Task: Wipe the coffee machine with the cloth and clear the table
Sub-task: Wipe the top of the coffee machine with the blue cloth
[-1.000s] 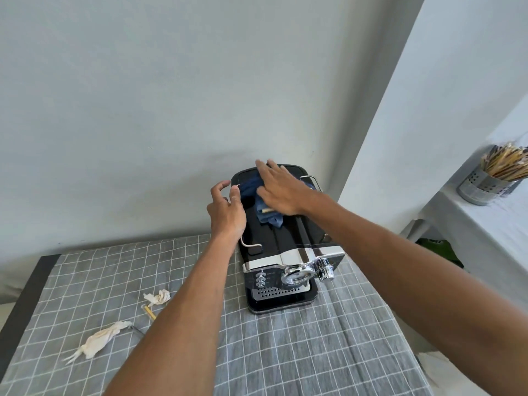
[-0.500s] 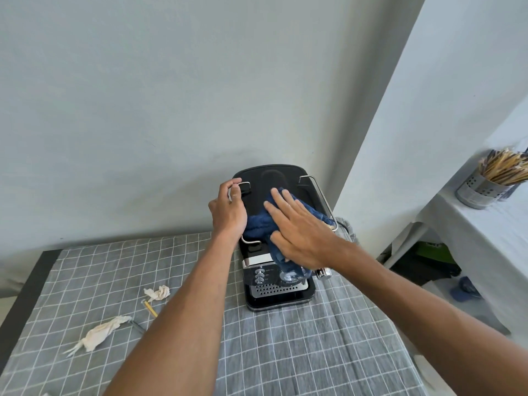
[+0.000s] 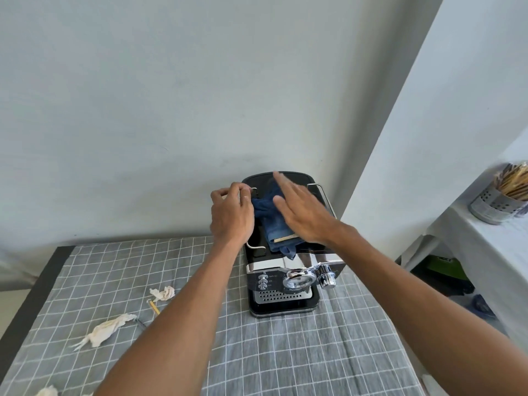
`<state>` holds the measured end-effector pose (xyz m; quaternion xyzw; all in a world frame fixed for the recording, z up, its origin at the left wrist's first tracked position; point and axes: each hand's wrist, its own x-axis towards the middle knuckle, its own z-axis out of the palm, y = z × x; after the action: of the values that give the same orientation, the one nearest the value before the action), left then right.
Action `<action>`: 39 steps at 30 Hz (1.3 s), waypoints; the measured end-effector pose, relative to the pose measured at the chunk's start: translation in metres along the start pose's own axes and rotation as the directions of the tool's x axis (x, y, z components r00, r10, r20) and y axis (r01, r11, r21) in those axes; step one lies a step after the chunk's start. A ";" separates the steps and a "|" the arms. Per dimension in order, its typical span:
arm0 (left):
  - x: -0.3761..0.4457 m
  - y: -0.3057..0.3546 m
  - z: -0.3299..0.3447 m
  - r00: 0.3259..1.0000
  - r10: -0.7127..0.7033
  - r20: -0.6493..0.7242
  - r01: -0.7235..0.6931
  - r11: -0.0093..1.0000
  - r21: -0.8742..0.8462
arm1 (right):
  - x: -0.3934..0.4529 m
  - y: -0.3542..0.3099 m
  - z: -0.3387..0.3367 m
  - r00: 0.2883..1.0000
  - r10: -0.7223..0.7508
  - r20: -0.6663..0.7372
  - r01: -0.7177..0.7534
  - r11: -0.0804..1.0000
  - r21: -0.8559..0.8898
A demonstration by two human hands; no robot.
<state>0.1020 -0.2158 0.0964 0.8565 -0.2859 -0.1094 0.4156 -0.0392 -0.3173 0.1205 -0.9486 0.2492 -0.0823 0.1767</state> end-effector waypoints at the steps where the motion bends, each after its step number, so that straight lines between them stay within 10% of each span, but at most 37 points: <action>1: -0.003 0.002 -0.003 1.000 0.019 0.011 -0.020 0.995 0.094 | 0.004 0.005 -0.007 0.999 0.017 -0.028 -0.018 1.000 -0.021; 5: -0.010 0.004 -0.010 0.994 0.090 0.069 -0.109 0.927 0.358 | 0.023 0.015 -0.018 0.993 0.084 0.087 -0.070 0.985 -0.156; 18: -0.029 0.003 -0.023 0.900 0.427 0.087 -0.436 0.870 0.232 | 0.005 0.034 -0.040 0.992 0.126 -0.005 -0.120 0.956 0.269; 24: -0.050 0.032 -0.051 0.924 0.382 0.015 -0.372 0.907 -0.199 | -0.032 0.014 -0.067 0.978 0.112 -0.175 -0.032 0.913 0.407; 39: -0.150 0.023 -0.126 0.959 0.282 0.040 -0.213 0.803 -0.556 | -0.163 -0.061 -0.080 0.942 0.192 -0.274 0.110 0.594 0.797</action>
<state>0.0247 -0.0584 0.1864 0.6490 -0.3767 -0.1825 0.6352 -0.1720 -0.2090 0.2061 -0.7326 0.2335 -0.3397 0.5416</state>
